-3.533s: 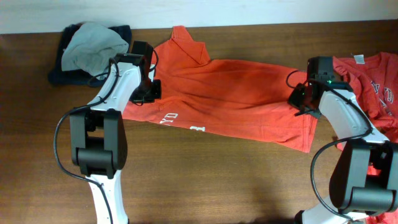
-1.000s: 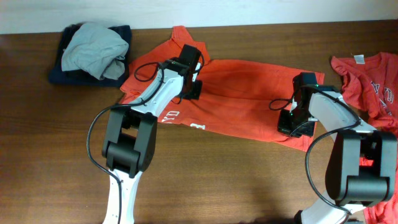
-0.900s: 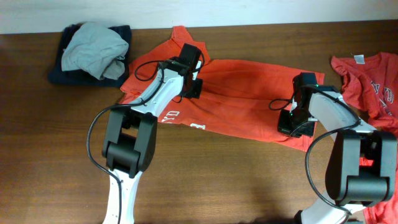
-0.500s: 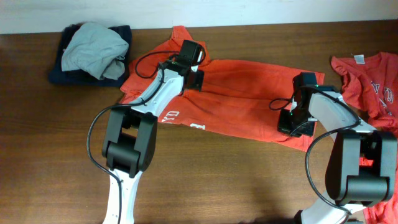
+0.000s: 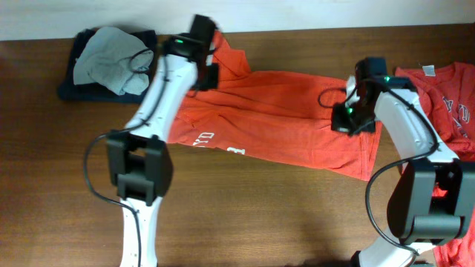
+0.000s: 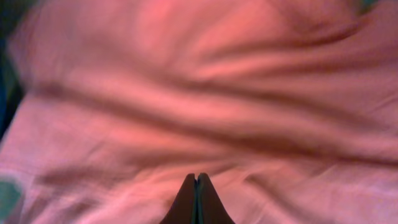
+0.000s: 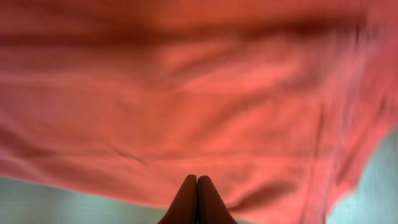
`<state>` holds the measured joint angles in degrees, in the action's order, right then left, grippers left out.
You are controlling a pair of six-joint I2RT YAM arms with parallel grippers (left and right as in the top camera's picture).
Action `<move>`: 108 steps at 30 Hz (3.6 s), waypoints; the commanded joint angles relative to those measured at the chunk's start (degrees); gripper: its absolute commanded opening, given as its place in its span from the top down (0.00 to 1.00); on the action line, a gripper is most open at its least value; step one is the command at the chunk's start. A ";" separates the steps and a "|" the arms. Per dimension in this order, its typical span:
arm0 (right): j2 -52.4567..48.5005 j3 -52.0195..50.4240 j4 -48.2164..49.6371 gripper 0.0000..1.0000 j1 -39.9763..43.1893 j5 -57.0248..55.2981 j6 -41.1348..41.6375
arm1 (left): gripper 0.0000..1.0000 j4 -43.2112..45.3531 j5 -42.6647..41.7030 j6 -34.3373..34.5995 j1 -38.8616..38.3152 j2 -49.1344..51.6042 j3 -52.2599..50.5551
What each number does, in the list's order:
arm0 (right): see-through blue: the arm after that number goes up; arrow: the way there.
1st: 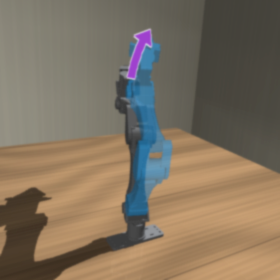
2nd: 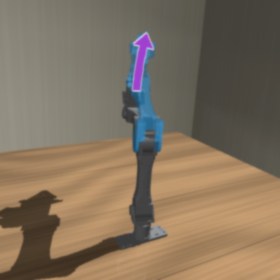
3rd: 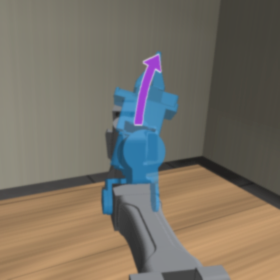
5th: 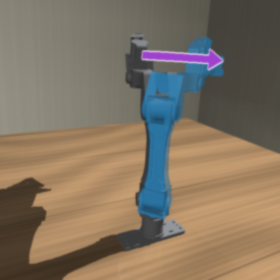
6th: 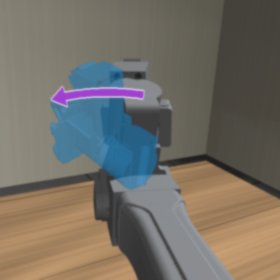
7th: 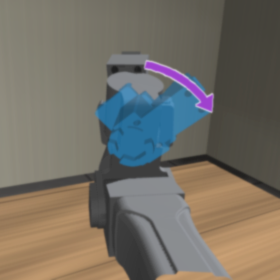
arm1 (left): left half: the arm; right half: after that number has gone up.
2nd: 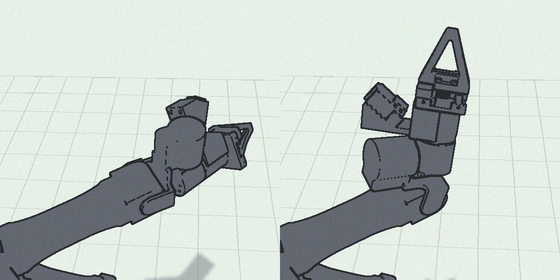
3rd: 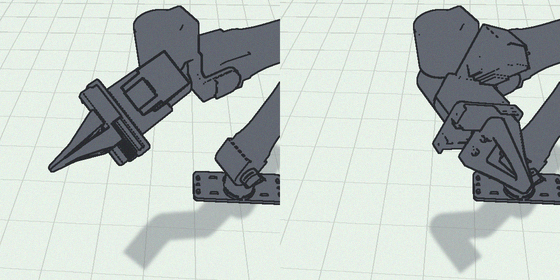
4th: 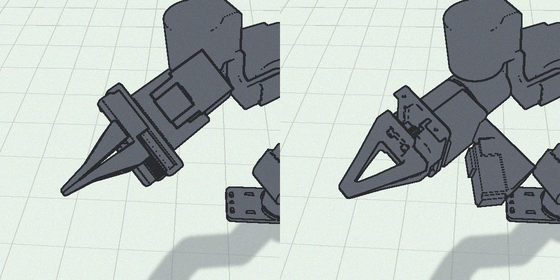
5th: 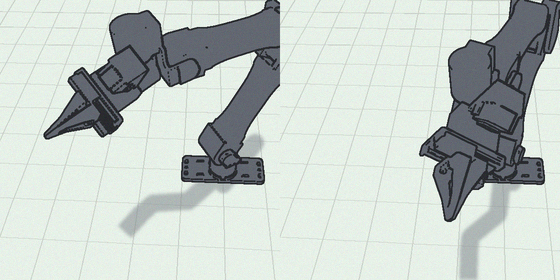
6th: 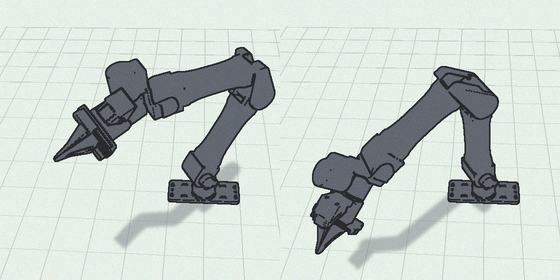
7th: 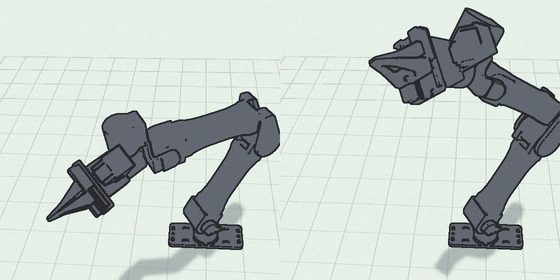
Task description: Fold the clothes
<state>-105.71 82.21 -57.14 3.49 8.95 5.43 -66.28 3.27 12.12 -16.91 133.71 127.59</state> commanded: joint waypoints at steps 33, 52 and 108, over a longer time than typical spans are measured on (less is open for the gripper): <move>-16.26 6.03 25.16 0.96 -12.00 -11.56 -14.99 | 0.99 -3.98 -2.78 2.84 10.75 1.62 -14.10; -16.52 9.05 2.78 0.96 -13.38 4.59 -32.22 | 0.99 -3.50 -2.89 2.86 10.73 1.62 -14.10; -19.26 5.79 9.11 0.96 -13.35 9.29 -32.22 | 0.99 6.67 -19.74 15.45 -11.39 9.33 -18.10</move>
<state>-122.48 88.90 -48.62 -9.54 17.96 -26.15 -60.25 -18.70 26.87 -27.99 137.49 111.02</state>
